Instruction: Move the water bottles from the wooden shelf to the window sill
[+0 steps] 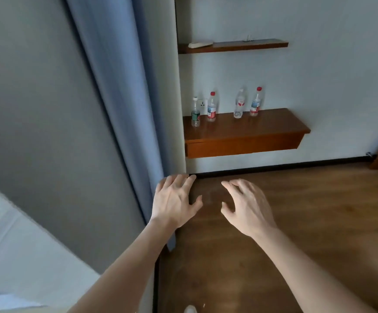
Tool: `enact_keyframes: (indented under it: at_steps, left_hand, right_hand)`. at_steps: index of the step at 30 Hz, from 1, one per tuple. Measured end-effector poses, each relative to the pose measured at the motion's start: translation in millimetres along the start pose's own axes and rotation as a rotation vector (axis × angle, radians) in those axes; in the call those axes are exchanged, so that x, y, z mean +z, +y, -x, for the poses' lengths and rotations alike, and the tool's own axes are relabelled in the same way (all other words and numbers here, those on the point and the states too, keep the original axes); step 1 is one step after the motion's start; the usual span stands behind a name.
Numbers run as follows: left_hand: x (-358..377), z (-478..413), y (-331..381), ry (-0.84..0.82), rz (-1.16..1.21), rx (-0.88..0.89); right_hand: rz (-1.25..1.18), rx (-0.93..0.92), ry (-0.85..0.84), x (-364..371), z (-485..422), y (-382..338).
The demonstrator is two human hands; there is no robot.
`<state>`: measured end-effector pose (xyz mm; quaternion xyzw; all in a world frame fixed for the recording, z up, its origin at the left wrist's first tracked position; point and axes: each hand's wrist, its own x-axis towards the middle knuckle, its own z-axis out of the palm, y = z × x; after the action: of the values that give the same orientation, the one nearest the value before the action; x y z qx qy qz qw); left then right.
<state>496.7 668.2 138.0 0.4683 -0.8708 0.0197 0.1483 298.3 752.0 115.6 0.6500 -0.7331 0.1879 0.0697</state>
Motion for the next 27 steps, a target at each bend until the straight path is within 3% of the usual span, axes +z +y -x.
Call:
enact_keyframes:
  at_steps: [7, 16, 27]
  left_hand:
    - [26.8, -142.7, -39.4, -0.009, 0.039, 0.043]
    - [79.4, -262.5, -41.4, -0.059, 0.074, 0.122]
    - [146.9, -427.0, -4.7, -0.039, 0.076, 0.149]
  right_hand:
    - [0.047, 0.12, -0.012, 26.6, -120.4, 20.9]
    - [0.067, 0.279, -0.032, 55.3, -202.1, 66.7]
    - [0.077, 0.329, -0.041, 94.6, -326.3, 192.3]
